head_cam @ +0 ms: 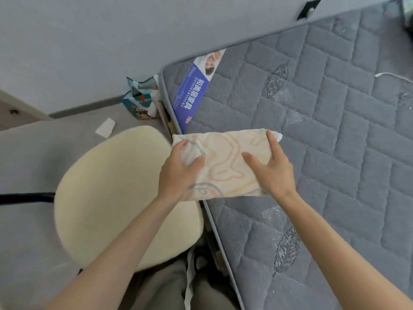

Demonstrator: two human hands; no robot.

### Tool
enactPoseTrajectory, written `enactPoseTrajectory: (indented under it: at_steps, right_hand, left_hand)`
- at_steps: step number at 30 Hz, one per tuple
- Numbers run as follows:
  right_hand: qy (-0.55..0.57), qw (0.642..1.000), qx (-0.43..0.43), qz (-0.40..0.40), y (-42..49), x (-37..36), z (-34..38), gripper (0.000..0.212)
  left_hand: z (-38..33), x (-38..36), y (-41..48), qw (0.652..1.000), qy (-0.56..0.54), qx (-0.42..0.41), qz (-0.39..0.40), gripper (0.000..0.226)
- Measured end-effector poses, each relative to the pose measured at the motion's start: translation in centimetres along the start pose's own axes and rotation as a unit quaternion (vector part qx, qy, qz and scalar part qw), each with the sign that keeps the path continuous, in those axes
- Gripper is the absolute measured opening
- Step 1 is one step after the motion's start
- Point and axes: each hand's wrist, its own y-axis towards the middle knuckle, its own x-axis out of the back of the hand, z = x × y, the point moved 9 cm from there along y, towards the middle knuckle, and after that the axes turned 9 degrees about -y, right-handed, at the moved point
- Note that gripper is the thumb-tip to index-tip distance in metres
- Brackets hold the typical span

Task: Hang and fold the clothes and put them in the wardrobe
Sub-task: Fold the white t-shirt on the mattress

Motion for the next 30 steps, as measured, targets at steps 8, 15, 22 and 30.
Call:
enactPoseTrajectory:
  at_steps: [8, 15, 22, 30]
  right_hand:
    - [0.017, 0.981, 0.183, 0.064, -10.3, 1.0, 12.5, 0.076]
    - [0.067, 0.941, 0.309, 0.121, -22.9, 2.9, 25.2, 0.073]
    - [0.088, 0.865, 0.444, 0.216, -39.6, 0.6, 35.7, 0.067]
    - [0.115, 0.743, 0.556, 0.356, -65.0, -4.7, 38.8, 0.063]
  left_hand:
    - [-1.6, 14.3, -13.3, 0.985, -0.088, -0.031, -0.148, 0.06]
    - [-5.6, 28.9, -27.7, 0.953, -0.1, -0.073, -0.275, 0.063]
    - [-3.4, 41.7, -45.1, 0.897, -0.12, -0.086, -0.416, 0.058]
    - [5.7, 50.2, -69.9, 0.813, -0.117, -0.056, -0.567, 0.051]
